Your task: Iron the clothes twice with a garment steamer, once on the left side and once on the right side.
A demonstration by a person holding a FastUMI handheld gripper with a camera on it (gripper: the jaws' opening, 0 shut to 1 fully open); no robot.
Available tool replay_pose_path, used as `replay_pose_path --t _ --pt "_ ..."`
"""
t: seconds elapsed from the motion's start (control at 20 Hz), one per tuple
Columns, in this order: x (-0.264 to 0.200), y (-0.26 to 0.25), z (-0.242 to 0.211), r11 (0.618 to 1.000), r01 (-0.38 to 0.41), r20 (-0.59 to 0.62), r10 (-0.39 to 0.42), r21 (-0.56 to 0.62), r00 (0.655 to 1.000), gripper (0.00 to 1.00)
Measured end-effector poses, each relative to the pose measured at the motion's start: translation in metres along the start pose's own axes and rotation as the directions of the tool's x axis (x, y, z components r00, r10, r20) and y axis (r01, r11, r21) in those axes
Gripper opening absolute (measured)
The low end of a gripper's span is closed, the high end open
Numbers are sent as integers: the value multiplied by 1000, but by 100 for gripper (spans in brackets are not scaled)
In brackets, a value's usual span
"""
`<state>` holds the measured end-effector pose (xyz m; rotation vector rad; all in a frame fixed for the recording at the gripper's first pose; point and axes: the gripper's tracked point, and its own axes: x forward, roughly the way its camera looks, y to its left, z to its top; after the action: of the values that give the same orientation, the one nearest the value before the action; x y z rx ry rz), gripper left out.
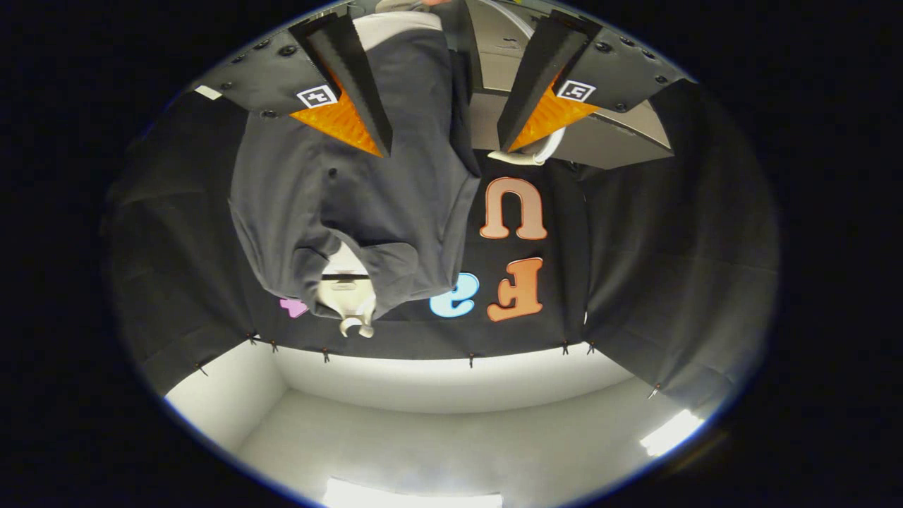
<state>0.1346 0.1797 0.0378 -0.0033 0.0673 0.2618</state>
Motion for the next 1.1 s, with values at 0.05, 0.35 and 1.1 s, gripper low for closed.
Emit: replay_pose_path --t 0.05,0.35,1.1 --pt "24 17 11 1000 -27 -13 27 5 1000 97" --pt "200 109 7 993 -91 -225 106 75 969 97" --pt "444 209 -174 981 -116 -704 -27 -155 710 99"
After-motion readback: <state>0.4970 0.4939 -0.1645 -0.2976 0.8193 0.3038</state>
